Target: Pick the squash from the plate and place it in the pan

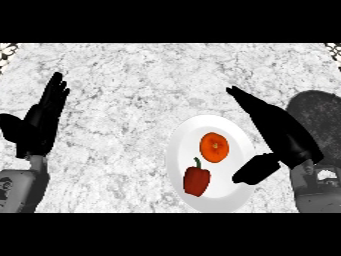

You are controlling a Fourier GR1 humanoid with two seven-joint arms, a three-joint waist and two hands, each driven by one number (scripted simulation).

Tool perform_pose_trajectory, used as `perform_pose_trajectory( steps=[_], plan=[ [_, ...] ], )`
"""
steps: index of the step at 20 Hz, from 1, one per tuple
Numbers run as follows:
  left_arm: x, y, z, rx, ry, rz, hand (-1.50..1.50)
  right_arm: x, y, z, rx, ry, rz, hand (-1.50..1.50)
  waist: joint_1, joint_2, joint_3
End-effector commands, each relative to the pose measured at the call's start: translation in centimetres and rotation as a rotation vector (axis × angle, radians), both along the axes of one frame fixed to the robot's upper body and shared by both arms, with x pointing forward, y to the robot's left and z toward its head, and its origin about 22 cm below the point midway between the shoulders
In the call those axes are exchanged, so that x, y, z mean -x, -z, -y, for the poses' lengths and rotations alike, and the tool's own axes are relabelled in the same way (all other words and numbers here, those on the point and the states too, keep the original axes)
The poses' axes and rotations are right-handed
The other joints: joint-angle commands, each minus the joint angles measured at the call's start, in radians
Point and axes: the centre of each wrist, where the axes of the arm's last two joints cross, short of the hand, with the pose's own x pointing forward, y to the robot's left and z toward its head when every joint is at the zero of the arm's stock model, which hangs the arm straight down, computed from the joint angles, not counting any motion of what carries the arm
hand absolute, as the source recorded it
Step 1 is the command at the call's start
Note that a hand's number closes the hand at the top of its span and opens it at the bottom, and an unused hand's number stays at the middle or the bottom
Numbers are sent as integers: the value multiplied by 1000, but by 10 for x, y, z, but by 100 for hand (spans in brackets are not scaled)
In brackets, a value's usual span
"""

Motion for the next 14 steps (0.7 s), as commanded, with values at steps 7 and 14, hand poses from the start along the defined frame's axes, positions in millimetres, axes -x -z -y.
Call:
perform_pose_trajectory(
  steps=[7, 14],
  plan=[
    [-2, 9, 3, 18, 0, 13, 0, -9, 26, 8, 20, -79, -98, -150, -4, 0, 0],
    [6, -8, -6, 14, 0, -3, 0, -26, 54, 4, 89, -90, -119, -150, 1, 0, 0]
  ],
)
